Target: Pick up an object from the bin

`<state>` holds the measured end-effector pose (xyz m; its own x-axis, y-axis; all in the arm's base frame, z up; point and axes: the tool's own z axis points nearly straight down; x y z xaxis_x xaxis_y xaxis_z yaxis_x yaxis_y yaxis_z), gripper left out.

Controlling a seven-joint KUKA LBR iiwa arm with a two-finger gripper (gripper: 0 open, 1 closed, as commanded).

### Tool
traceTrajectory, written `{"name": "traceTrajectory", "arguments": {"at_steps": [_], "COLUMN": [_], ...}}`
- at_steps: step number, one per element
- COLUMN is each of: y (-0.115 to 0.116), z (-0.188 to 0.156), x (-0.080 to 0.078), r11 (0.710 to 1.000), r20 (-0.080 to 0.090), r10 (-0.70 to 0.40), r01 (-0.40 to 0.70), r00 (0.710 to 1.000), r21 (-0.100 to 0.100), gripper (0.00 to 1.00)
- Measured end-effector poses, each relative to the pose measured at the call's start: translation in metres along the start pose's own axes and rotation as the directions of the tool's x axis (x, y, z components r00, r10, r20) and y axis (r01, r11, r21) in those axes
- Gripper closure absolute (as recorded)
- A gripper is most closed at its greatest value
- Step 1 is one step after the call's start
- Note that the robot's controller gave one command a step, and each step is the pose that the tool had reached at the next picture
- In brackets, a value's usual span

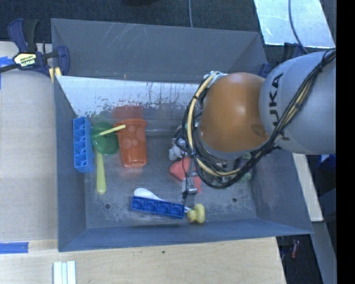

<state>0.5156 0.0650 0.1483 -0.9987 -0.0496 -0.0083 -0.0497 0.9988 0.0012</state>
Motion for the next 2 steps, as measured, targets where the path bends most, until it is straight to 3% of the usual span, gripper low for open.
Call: {"name": "traceTrajectory", "arguments": {"at_steps": [1, 2], "y": [-0.075, -0.06], "z": [-0.003, 0.013], "x": [-0.041, -0.071], "r11": [0.993, 0.991], "r20": [0.007, -0.005], "r10": [-0.117, -0.134], "r01": [0.117, 0.134], "r00": [0.993, 0.991], "r21": [0.002, 0.001], "gripper": [0.0, 0.0]}}
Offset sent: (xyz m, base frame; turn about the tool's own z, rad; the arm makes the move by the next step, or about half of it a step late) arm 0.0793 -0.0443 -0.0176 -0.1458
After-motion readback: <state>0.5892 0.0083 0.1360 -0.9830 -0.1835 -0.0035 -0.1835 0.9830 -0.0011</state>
